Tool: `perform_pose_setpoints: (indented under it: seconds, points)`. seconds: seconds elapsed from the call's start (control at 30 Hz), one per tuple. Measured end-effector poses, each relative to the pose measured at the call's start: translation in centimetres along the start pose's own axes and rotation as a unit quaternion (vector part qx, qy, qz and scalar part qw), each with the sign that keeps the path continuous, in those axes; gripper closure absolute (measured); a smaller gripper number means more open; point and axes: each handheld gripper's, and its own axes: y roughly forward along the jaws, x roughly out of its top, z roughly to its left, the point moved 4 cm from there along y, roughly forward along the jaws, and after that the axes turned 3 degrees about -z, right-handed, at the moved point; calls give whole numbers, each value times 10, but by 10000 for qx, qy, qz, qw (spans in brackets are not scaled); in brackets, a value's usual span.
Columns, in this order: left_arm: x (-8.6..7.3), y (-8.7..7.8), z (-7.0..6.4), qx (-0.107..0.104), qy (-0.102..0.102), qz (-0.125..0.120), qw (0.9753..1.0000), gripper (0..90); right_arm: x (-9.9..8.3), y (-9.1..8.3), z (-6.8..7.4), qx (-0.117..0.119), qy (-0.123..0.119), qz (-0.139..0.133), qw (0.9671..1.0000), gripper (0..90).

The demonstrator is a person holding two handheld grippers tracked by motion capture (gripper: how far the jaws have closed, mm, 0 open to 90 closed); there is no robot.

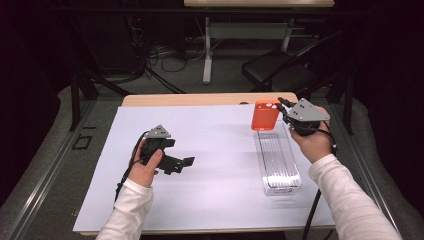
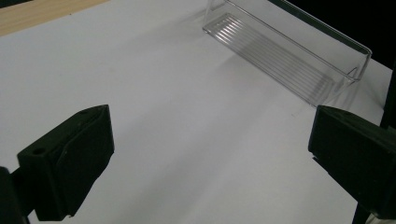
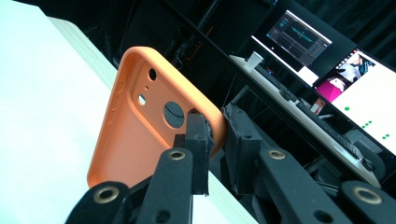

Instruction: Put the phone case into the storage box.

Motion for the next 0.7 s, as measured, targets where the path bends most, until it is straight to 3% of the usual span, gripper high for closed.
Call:
perform_pose_setpoints:
  seconds: [0.7]
  points:
    - [-1, 0, 2, -14, 1, 30, 10000, 5, -24, 1, -18, -214, -28, 275, 9994, 805]
